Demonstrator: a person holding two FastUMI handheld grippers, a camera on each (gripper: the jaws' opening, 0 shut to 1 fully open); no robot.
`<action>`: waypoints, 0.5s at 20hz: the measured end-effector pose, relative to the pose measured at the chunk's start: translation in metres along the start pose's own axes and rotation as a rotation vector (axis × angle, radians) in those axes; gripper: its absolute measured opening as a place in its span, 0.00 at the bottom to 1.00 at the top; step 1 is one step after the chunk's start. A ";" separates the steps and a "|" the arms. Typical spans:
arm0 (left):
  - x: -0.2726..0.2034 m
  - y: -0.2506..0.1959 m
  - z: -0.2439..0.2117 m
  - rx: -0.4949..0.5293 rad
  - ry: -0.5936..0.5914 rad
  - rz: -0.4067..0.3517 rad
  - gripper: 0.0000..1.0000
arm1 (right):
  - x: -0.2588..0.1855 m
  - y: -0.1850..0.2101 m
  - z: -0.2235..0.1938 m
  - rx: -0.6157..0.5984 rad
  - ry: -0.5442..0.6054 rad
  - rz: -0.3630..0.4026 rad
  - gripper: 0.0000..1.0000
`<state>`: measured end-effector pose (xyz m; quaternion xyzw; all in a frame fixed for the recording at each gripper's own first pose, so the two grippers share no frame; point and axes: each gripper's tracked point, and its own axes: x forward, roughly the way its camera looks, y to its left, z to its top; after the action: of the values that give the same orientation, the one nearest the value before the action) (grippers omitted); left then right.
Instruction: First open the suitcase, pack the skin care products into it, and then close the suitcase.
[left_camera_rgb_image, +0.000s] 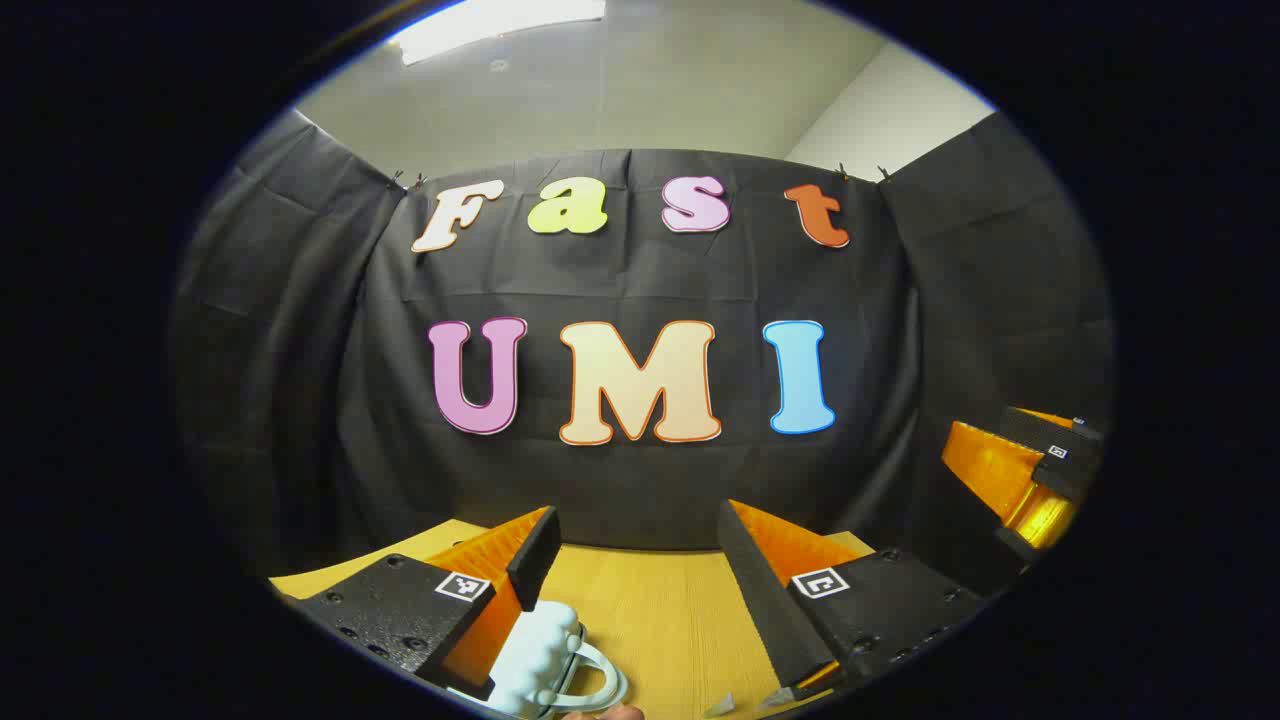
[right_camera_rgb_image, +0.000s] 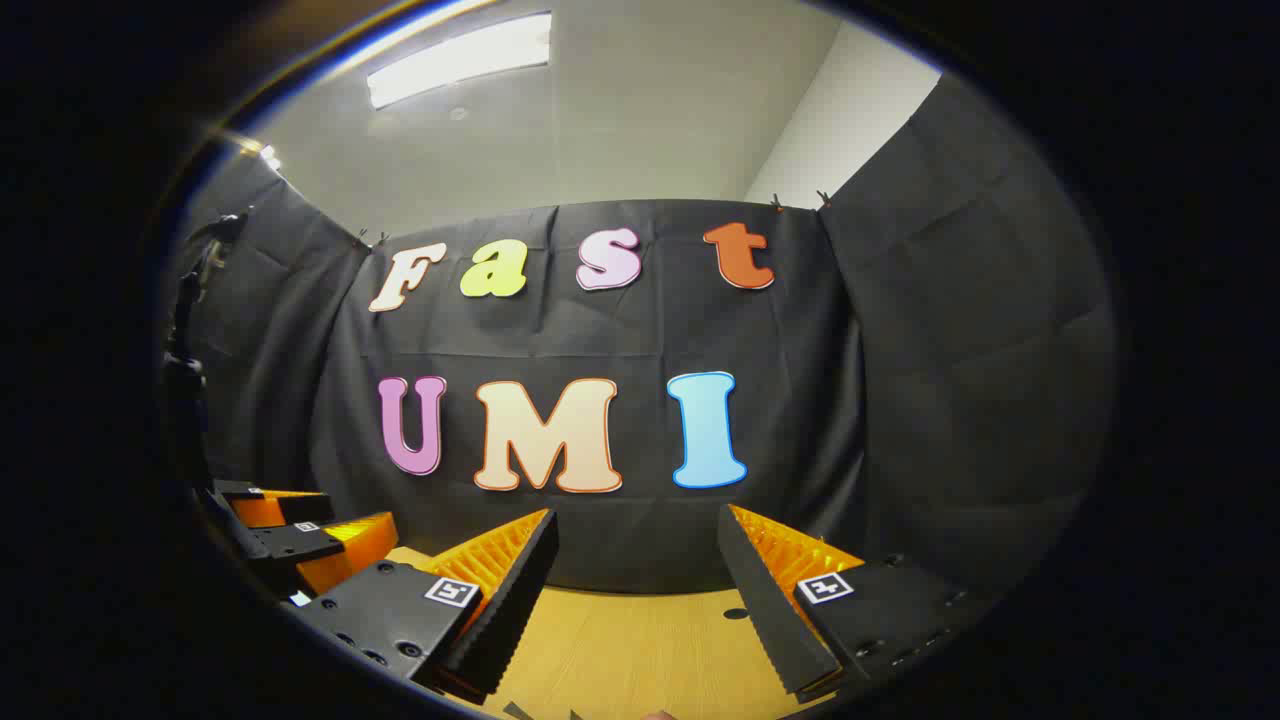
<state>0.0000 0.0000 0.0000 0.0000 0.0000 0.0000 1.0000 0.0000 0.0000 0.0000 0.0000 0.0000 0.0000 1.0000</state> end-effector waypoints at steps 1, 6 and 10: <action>0.003 0.009 -0.001 -0.003 0.005 0.001 0.94 | 0.003 0.009 -0.003 0.012 0.009 0.001 0.98; 0.018 0.043 -0.030 0.022 0.088 0.012 0.94 | 0.009 0.037 -0.017 -0.005 0.041 -0.002 0.96; 0.023 0.046 -0.046 -0.009 0.138 -0.006 0.94 | 0.006 0.038 -0.017 -0.036 0.048 -0.018 0.96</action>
<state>0.0234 0.0455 -0.0455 -0.0046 0.0688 -0.0029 0.9976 0.0055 0.0377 -0.0167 -0.0181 0.0239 -0.0092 0.9995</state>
